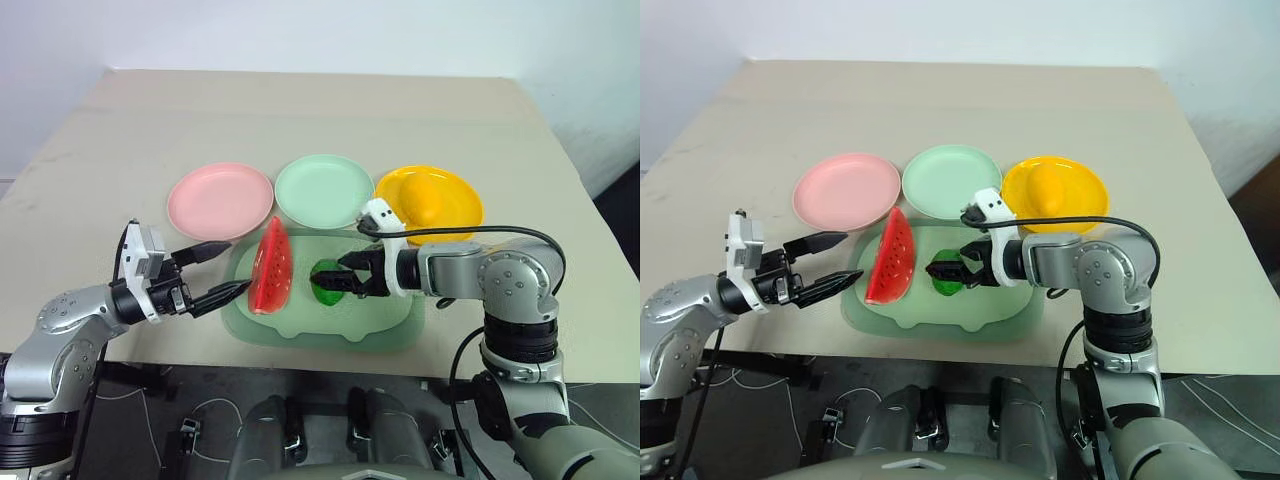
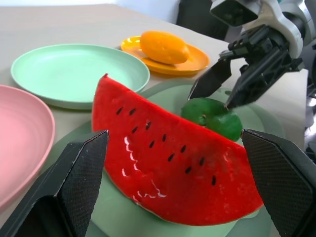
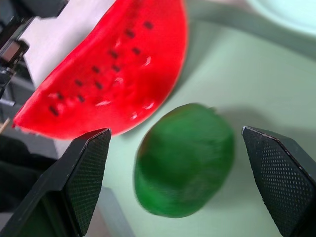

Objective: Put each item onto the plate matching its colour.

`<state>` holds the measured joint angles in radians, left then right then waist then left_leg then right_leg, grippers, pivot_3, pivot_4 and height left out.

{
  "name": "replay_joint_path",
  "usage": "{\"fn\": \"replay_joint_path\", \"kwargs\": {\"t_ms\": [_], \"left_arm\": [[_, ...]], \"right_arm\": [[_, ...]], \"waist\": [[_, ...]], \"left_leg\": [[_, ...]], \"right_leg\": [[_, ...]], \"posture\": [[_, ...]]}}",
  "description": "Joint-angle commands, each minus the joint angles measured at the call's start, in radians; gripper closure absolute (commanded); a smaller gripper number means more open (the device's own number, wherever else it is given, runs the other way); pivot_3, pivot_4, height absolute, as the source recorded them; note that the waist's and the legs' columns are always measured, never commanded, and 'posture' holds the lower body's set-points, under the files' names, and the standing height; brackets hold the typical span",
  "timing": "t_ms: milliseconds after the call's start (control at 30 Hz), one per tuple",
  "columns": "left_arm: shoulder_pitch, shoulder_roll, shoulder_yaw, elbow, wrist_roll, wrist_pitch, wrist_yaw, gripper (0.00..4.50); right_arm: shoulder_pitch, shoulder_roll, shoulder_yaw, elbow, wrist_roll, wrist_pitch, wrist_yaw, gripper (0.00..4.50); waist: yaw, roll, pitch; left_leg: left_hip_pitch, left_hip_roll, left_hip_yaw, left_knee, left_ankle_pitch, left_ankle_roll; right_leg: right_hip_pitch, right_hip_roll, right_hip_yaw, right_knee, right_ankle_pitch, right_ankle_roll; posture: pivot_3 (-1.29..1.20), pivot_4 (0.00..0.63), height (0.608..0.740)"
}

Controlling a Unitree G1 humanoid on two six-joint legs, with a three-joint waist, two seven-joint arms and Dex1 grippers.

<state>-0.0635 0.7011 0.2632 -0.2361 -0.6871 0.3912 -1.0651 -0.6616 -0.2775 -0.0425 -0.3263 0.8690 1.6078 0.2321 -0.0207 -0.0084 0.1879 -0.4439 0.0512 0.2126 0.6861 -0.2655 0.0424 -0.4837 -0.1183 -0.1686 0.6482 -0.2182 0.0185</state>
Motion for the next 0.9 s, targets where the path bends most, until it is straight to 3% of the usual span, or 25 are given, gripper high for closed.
{"fn": "replay_joint_path", "kwargs": {"t_ms": [33,267,367,500,733,900], "left_arm": [[0.0,0.006,0.027,-0.012,-0.009,-0.018,-0.006,0.0],[-0.005,0.01,0.025,-0.026,-0.013,-0.006,0.005,0.0],[-0.006,0.011,0.025,-0.025,-0.013,-0.006,0.006,0.0],[-0.005,0.01,0.024,-0.024,-0.012,-0.008,0.006,0.0],[0.009,0.013,0.042,-0.028,-0.011,-0.013,0.014,0.0],[0.018,0.017,0.064,-0.037,-0.017,-0.01,0.027,0.0]], "right_arm": [[0.02,0.003,0.039,-0.012,0.029,0.007,-0.018,0.01],[0.019,0.0,0.08,-0.011,-0.037,0.003,-0.018,0.01],[0.018,-0.004,0.085,-0.019,-0.062,-0.025,-0.005,0.58],[0.013,-0.01,0.083,-0.04,-0.073,-0.048,0.024,1.69],[-0.025,-0.113,0.068,-0.117,-0.068,-0.167,0.146,1.7],[-0.169,-0.135,0.055,0.103,-0.178,-0.342,0.175,1.7]], "waist": [[0.0,0.0,0.0],[0.001,0.0,0.0],[0.001,0.0,0.0],[0.0,0.0,0.0],[0.002,0.0,0.0],[-0.003,0.0,0.0]], "left_leg": [[0.0,0.0,0.0,0.0,0.0,0.0],[0.0,0.0,0.0,0.0,0.0,0.0],[0.0,0.0,0.0,0.0,0.0,0.0],[0.0,0.0,0.0,0.0,0.0,0.0],[0.0,0.0,0.0,0.0,0.0,0.0],[0.0,0.0,0.0,0.0,0.0,0.0]], "right_leg": [[0.0,0.0,0.0,0.0,0.0,0.0],[0.0,0.0,0.0,0.0,0.0,0.0],[0.0,0.0,0.0,0.0,0.0,0.0],[0.0,0.0,0.0,0.0,0.0,0.0],[0.0,0.0,0.0,0.0,0.0,0.0],[0.0,0.0,0.0,0.0,0.0,0.0]], "posture": [[0.0,0.15,0.696],[0.0,0.15,0.696],[0.0,0.15,0.696],[0.0,0.15,0.696],[0.0,0.15,0.696],[0.0,0.15,0.696]]}}
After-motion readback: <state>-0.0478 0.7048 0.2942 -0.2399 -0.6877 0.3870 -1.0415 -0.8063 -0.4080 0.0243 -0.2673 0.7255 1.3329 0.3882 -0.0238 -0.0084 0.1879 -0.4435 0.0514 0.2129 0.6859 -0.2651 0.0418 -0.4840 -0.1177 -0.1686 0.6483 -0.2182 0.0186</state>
